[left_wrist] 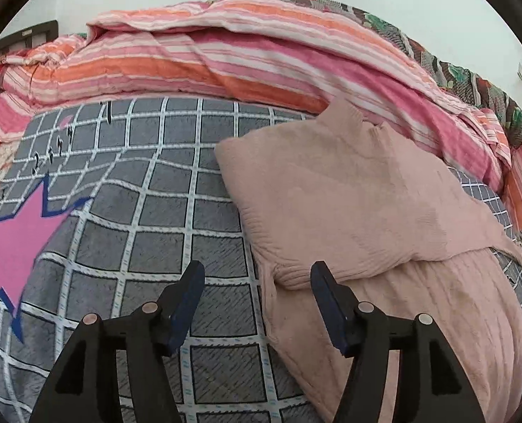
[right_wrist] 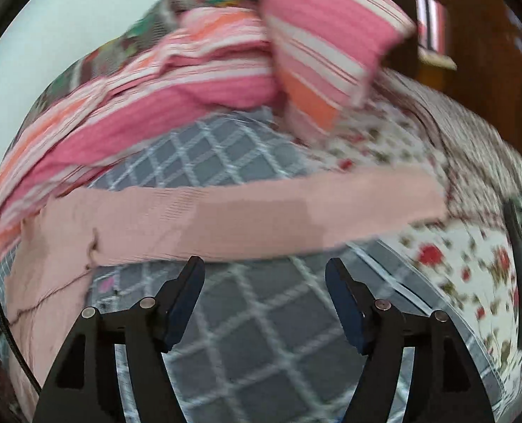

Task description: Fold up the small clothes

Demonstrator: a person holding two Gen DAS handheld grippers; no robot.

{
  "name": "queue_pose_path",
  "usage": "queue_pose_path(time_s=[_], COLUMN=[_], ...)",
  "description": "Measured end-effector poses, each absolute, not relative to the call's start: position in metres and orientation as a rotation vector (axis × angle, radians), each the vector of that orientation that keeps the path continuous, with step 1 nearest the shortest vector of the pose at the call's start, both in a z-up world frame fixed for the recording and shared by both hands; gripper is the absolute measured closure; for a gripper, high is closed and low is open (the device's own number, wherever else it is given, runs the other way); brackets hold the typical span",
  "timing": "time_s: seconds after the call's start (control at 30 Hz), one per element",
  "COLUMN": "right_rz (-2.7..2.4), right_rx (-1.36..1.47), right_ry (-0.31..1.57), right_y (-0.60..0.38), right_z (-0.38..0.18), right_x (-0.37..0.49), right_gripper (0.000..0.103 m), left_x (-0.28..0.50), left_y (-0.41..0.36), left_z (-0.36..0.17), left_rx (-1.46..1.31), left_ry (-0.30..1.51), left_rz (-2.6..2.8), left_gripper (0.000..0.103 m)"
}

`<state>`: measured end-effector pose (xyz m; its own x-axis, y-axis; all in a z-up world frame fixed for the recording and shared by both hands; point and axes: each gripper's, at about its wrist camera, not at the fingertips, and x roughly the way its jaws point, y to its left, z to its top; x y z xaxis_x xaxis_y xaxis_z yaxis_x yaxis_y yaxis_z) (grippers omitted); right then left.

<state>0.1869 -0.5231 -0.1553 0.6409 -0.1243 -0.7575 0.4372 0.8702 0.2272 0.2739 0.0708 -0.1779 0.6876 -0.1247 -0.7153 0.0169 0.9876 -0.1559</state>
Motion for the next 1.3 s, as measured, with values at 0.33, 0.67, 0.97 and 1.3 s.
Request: queue_pose_path(time_s=[0.33, 0.67, 0.97, 1.3], right_rz=[-0.339, -0.458, -0.427, -0.118], right_rx=[0.578, 0.48, 0.205, 0.079], right_ry=[0.818, 0.822, 0.634, 0.523], right_y=[-0.576, -0.588, -0.512, -0.345], right_z=[-0.181, -0.174, -0.07, 0.02], right_x=[0.201, 0.218, 0.201, 0.226], right_gripper=[0.033, 0.096, 0.097, 0.097], left_x=[0.278, 0.284, 0.279, 0.239], left_y=[0.063, 0.061, 0.064, 0.096], left_z=[-0.186, -0.187, -0.182, -0.131], left_rx=[-0.111, -0.117, -0.131, -0.216], left_ry=[0.821, 0.825, 0.82, 0.715], left_rz=[-0.09, -0.093, -0.074, -0.037], left_gripper=[0.035, 0.032, 0.032, 0.032])
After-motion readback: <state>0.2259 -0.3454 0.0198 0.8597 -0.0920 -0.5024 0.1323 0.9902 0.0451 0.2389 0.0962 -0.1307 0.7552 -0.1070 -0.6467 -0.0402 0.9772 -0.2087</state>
